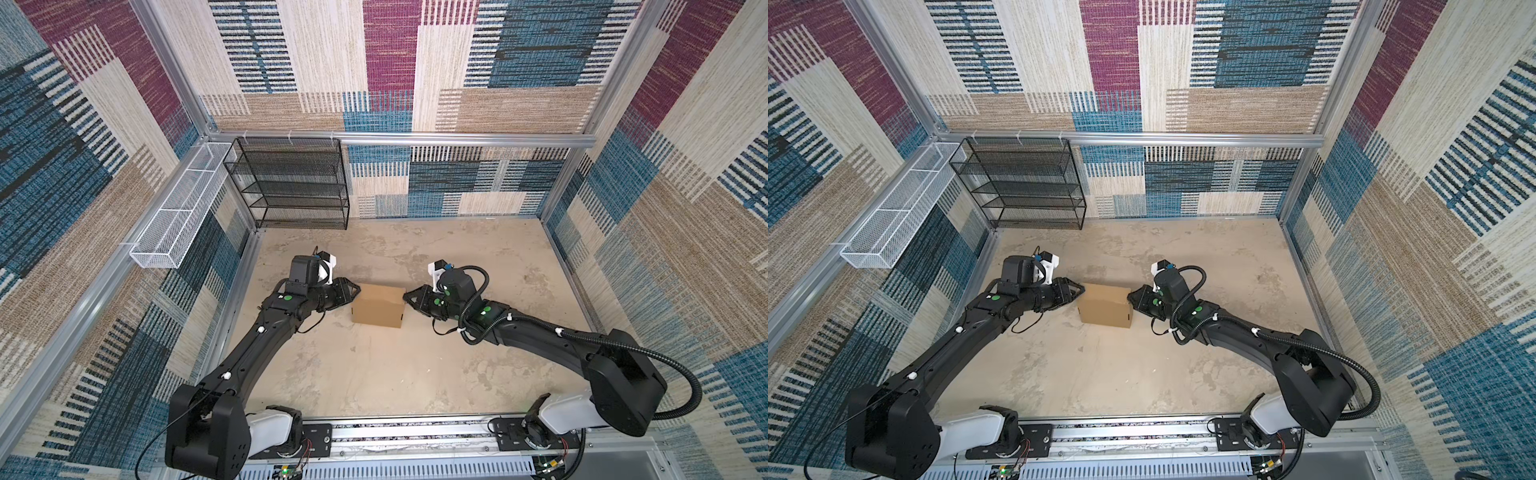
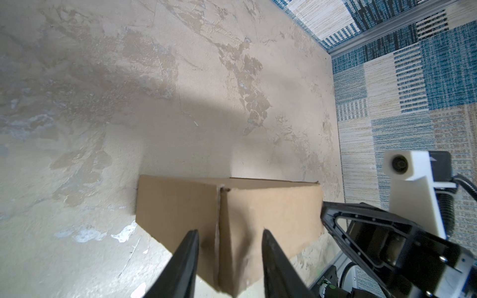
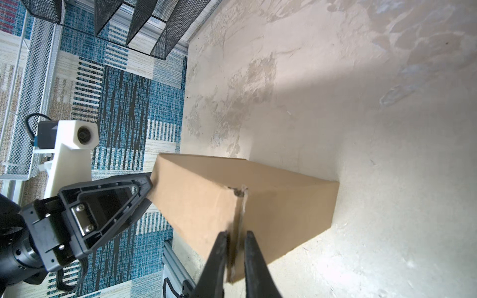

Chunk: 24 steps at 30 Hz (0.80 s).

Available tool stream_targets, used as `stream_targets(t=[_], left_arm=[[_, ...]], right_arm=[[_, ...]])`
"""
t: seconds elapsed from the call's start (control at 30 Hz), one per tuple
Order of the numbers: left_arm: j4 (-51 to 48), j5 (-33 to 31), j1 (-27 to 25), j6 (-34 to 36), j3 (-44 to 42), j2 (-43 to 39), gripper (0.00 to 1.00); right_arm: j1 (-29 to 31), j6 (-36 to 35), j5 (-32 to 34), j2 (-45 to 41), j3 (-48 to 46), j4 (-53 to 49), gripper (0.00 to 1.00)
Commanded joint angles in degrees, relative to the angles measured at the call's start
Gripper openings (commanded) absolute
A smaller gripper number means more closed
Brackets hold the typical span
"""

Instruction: Fold the paper box

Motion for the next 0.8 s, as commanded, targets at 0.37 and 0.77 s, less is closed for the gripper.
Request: stream_targets(t=[0.37, 0.77], left_arm=[[-1.0, -0.1, 2.0, 1.3, -3.0, -2.2, 0.4], [-0.8, -1.0, 3.7, 0.9, -5.3, -3.9, 0.34]], right_arm=[[0.0, -1.6, -1.5, 2.1, 1.3, -4.1, 0.17], [0.0, -2.1, -1.5, 2.3, 2.1, -4.9, 0.17]])
